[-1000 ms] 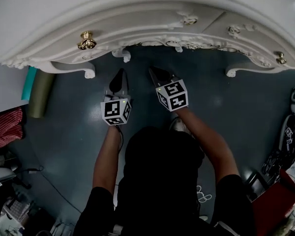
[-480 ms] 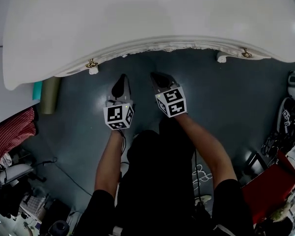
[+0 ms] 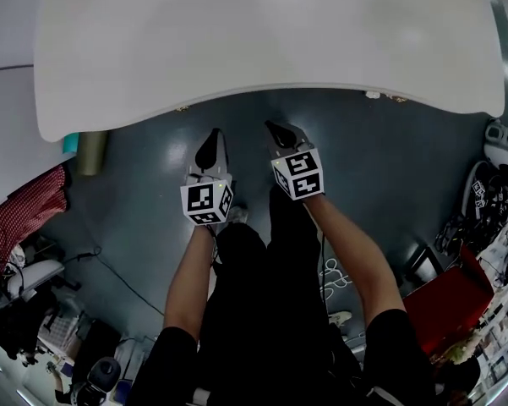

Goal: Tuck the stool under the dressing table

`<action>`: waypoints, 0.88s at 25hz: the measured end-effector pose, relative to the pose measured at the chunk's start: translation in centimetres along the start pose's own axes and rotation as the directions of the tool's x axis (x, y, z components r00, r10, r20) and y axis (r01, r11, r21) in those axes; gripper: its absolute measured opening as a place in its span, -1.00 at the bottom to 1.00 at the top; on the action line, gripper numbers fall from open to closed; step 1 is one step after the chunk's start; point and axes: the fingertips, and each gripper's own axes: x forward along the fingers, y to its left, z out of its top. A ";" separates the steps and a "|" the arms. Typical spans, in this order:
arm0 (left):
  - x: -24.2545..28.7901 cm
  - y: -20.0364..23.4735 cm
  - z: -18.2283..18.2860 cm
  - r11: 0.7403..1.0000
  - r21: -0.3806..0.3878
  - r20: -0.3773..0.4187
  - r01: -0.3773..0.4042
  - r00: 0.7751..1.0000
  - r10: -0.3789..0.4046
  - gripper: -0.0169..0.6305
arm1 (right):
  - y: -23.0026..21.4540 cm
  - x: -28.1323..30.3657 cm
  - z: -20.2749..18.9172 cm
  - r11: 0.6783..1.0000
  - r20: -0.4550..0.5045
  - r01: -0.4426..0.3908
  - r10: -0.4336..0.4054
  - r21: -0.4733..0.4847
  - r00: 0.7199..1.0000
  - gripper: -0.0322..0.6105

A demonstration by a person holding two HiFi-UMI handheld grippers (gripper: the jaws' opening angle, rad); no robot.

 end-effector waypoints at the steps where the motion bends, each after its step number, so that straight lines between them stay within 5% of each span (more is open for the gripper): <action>1: -0.3 -0.3 0.5 1.000 -0.006 -0.003 -0.002 1.000 0.002 -0.92 | 0.2 -0.4 0.2 1.000 -0.009 -0.004 0.004 -0.008 1.000 -0.91; 16: -2.2 -5.6 4.9 0.993 -0.075 -0.040 -0.090 0.995 0.088 -0.92 | -0.2 -6.3 0.9 0.997 -0.106 -0.057 0.052 -0.044 0.993 -0.91; 22: -3.5 -6.6 7.4 0.995 -0.076 -0.015 -0.070 0.997 0.069 -0.92 | 0.8 -8.2 2.9 0.998 -0.089 -0.054 0.050 -0.044 0.995 -0.91</action>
